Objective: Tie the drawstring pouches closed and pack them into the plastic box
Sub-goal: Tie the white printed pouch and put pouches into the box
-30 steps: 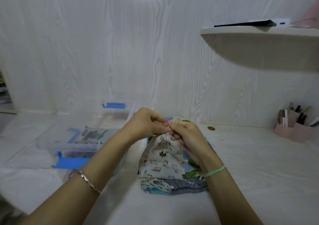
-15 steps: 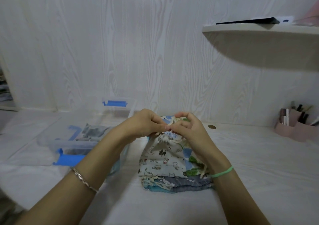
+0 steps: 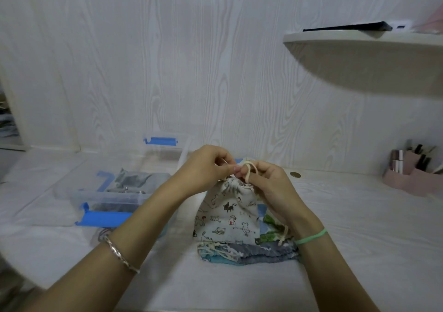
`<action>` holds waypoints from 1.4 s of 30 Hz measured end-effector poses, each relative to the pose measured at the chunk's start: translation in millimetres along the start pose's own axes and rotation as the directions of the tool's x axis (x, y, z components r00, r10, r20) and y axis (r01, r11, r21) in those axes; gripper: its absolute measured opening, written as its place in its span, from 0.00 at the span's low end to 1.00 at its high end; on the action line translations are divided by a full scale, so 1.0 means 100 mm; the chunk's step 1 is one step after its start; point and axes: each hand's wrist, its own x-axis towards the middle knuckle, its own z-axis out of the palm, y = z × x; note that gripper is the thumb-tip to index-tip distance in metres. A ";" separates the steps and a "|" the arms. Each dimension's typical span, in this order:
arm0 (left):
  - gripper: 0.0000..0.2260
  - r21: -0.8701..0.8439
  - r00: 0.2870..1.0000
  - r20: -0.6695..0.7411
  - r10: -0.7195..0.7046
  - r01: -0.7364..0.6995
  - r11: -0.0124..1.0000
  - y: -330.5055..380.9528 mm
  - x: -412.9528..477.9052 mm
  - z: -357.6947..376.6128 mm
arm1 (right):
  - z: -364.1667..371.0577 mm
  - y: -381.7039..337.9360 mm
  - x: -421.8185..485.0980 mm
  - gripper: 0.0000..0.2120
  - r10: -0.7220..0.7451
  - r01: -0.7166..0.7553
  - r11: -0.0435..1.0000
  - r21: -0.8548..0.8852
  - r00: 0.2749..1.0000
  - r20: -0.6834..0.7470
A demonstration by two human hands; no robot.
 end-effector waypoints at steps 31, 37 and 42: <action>0.12 -0.973 0.863 0.199 -0.465 0.232 0.013 0.05 -0.07 0.03 | 0.07 0.12 0.06 0.13 0.186 0.013 0.700 0.714 0.962 -0.200; 0.10 -0.861 0.931 0.081 -0.357 0.246 0.446 0.10 -0.08 0.06 | 0.00 -0.09 0.04 0.13 0.164 -0.172 0.983 -0.064 0.980 -0.114; 0.11 -0.472 0.974 -0.105 -0.200 0.128 0.872 0.18 0.02 0.08 | 0.09 -0.33 0.07 0.17 0.218 -0.160 0.875 -0.456 0.973 0.076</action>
